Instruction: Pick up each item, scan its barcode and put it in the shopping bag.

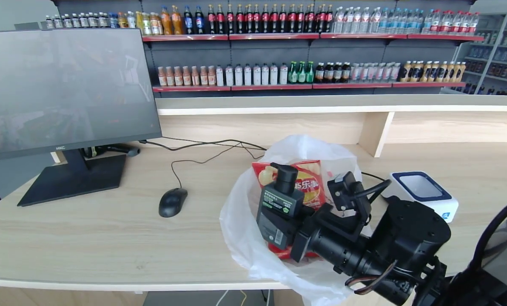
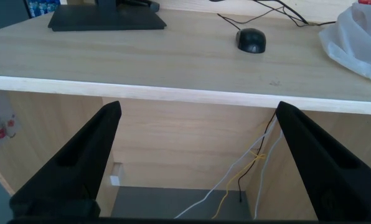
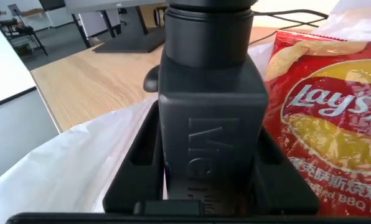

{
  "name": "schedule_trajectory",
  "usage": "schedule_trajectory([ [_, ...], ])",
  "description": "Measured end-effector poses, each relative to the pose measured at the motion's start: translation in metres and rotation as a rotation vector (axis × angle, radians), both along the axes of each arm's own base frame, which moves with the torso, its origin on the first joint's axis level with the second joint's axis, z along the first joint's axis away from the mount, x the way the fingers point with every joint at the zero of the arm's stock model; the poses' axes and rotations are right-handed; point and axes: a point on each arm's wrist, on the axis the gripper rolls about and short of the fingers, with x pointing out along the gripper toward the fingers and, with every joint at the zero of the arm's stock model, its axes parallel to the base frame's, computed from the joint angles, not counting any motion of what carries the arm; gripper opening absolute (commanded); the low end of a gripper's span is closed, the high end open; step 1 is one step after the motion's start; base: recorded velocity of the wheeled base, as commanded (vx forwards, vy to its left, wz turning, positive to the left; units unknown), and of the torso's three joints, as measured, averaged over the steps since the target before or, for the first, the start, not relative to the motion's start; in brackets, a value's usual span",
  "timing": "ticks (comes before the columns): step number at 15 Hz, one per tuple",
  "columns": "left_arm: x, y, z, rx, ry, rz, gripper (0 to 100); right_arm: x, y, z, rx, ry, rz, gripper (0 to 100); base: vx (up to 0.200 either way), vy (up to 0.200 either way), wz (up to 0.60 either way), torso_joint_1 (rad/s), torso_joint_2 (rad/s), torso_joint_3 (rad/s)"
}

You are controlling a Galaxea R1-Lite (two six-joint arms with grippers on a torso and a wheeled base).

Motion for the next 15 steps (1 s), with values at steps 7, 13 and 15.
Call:
schedule_trajectory([
  [7,0.0,0.0,0.0,0.0,0.0,0.0,100,-0.0108,0.0013,-0.0077,-0.025,0.033,0.028,0,0.0,0.0,0.0,0.0,0.0,0.0],
  [13,0.0,0.0,0.0,0.0,0.0,0.0,100,-0.0111,0.0,-0.0091,-0.032,0.037,0.025,0,0.0,0.0,0.0,0.0,0.0,0.0],
  [15,0.0,0.0,0.0,0.0,0.0,0.0,100,-0.0112,-0.0001,-0.0093,-0.033,0.037,0.026,0,0.0,0.0,0.0,0.0,0.0,0.0],
])
